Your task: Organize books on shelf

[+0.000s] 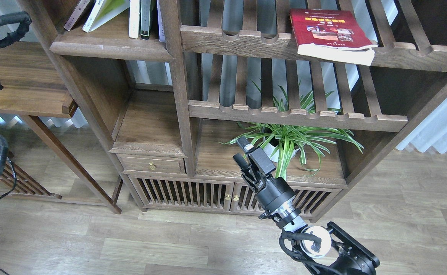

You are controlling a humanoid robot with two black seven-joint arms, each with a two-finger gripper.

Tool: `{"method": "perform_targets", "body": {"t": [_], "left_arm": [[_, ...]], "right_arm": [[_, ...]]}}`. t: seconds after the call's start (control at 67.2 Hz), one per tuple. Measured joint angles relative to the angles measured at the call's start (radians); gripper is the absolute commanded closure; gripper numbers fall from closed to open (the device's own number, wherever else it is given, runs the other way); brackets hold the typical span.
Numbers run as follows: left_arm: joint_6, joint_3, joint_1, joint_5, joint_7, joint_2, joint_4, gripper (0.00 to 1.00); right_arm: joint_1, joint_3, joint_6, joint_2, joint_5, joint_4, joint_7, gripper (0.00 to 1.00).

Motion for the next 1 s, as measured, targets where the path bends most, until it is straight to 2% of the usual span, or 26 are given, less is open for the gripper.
{"method": "perform_targets", "body": {"t": [0.134, 0.149, 0.268, 0.402, 0.625, 0.833, 0.996], "left_arm": [[0.0, -0.013, 0.104, -0.055, 0.003, 0.015, -0.112, 0.72], [0.0, -0.019, 0.147, -0.085, 0.004, 0.019, -0.167, 0.72], [0.0, -0.027, 0.24, -0.162, 0.011, 0.026, -0.293, 0.71], [0.0, -0.043, 0.328, -0.242, 0.02, 0.035, -0.386, 0.71], [0.0, -0.077, 0.462, -0.287, 0.022, 0.036, -0.445, 0.71], [0.0, -0.096, 0.612, -0.367, 0.024, 0.012, -0.473, 0.73], [0.0, -0.093, 0.666, -0.394, 0.024, -0.025, -0.477, 0.7]], "right_arm": [[0.002, 0.057, 0.0, 0.0, 0.005, 0.032, 0.001, 0.02], [0.002, 0.076, 0.0, 0.0, 0.007, 0.048, 0.006, 0.02], [0.0, 0.121, 0.0, 0.0, 0.011, 0.082, 0.035, 0.02], [0.001, 0.177, 0.0, 0.0, 0.012, 0.133, 0.059, 0.02], [-0.005, 0.262, 0.0, 0.0, 0.012, 0.239, 0.063, 0.02], [-0.005, 0.282, 0.0, 0.0, 0.01, 0.27, 0.064, 0.02], [-0.001, 0.303, 0.0, 0.0, 0.009, 0.271, 0.065, 0.02]]}}
